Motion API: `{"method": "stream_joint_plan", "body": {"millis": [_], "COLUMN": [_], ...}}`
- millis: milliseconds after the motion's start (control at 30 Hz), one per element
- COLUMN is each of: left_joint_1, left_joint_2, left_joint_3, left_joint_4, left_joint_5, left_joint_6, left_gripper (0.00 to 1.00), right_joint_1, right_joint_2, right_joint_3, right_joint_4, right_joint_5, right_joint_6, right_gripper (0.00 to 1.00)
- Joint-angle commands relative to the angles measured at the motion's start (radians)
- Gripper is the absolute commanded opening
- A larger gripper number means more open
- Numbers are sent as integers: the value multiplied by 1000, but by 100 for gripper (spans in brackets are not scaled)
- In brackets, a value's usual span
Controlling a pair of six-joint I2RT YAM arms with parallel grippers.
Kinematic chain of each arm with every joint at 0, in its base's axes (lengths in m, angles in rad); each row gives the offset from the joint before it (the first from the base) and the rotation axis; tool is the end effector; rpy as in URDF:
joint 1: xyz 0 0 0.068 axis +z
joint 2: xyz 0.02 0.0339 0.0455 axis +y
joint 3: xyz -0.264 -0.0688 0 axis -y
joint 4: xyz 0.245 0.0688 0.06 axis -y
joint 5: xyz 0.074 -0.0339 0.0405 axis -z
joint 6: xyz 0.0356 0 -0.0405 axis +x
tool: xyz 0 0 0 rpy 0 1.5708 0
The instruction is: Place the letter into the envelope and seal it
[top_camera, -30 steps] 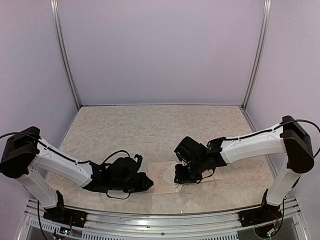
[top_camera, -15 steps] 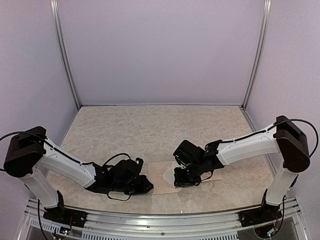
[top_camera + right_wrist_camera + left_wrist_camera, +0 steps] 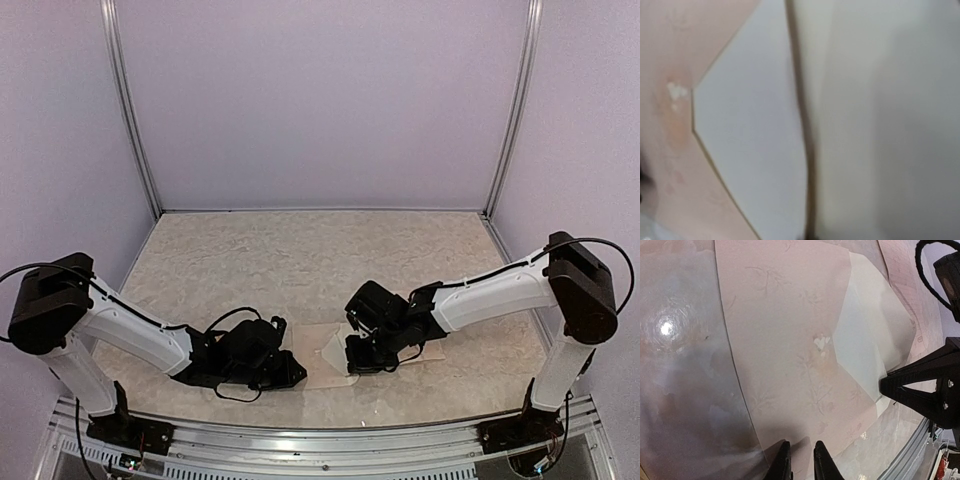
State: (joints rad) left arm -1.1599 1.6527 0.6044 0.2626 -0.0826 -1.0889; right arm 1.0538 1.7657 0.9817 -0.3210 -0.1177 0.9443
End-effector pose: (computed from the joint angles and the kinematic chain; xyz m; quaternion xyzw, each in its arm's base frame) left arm 0.1198 -0.2677 0.1168 0.0170 0.9231 -0.3283 0.1994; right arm 0.1625 0.2942 0.1443 -0.0667 0.9691 0.2247 0.0765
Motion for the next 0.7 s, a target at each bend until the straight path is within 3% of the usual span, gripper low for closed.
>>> {"method": "stream_joint_plan", "body": {"millis": [0, 667], "left_joint_1": [-9, -23], "left_joint_2": [6, 25], "left_joint_3": [-14, -9], "left_joint_4": [13, 41], "left_joint_5": [-1, 8], "left_joint_6": [-5, -17], "left_gripper": [15, 15], "right_joint_1": [3, 14], "right_joint_2": [4, 35], "right_joint_3": [-27, -29], "right_joint_4": [60, 135], "right_joint_5": [-39, -78], "right_joint_6": [8, 24], "right_gripper": [0, 0]}}
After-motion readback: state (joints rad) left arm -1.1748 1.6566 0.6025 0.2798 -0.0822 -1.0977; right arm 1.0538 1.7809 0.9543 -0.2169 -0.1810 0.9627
